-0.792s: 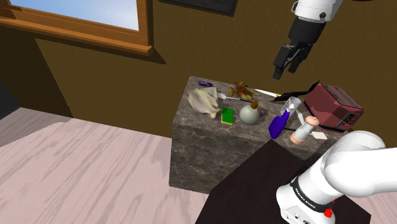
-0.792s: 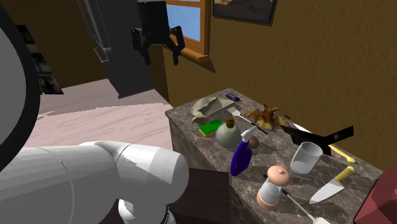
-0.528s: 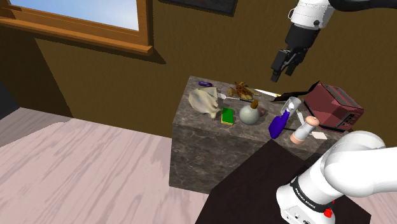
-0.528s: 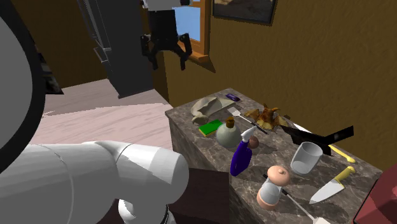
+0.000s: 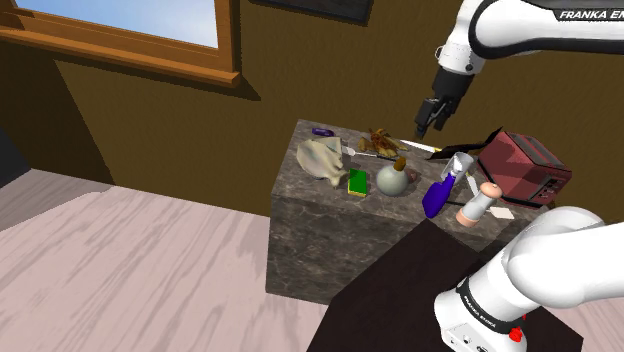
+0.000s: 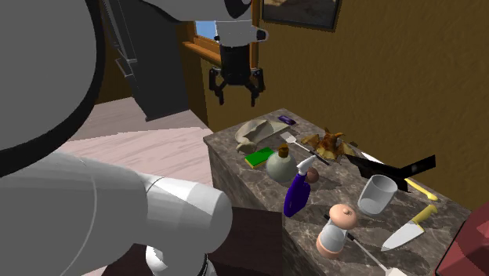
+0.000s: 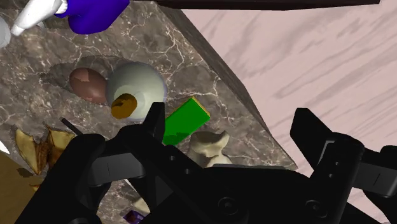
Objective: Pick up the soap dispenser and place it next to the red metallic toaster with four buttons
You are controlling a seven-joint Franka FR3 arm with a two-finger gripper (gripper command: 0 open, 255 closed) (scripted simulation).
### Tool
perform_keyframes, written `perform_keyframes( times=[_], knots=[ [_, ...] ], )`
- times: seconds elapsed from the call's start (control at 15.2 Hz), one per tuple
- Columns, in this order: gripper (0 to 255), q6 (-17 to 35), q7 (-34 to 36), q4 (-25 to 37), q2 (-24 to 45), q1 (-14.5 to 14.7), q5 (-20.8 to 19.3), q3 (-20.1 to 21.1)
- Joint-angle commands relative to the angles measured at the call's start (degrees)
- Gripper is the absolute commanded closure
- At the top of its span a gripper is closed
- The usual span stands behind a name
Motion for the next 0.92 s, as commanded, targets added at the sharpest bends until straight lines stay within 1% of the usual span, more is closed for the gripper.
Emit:
perform_keyframes(
  times=[0.0,0.46,0.66,0.86],
  knots=[
    [0,3.3,-2.0,-1.3,2.0,-0.4,-0.7,-1.8],
    [0,14.6,-9.7,-1.4,13.3,-1.6,-1.6,-8.3],
    [0,19.1,-13.3,-0.2,19.2,-1.8,-0.9,-10.9],
    [0,23.2,-17.4,1.7,25.6,-1.9,0.8,-13.3]
  ],
)
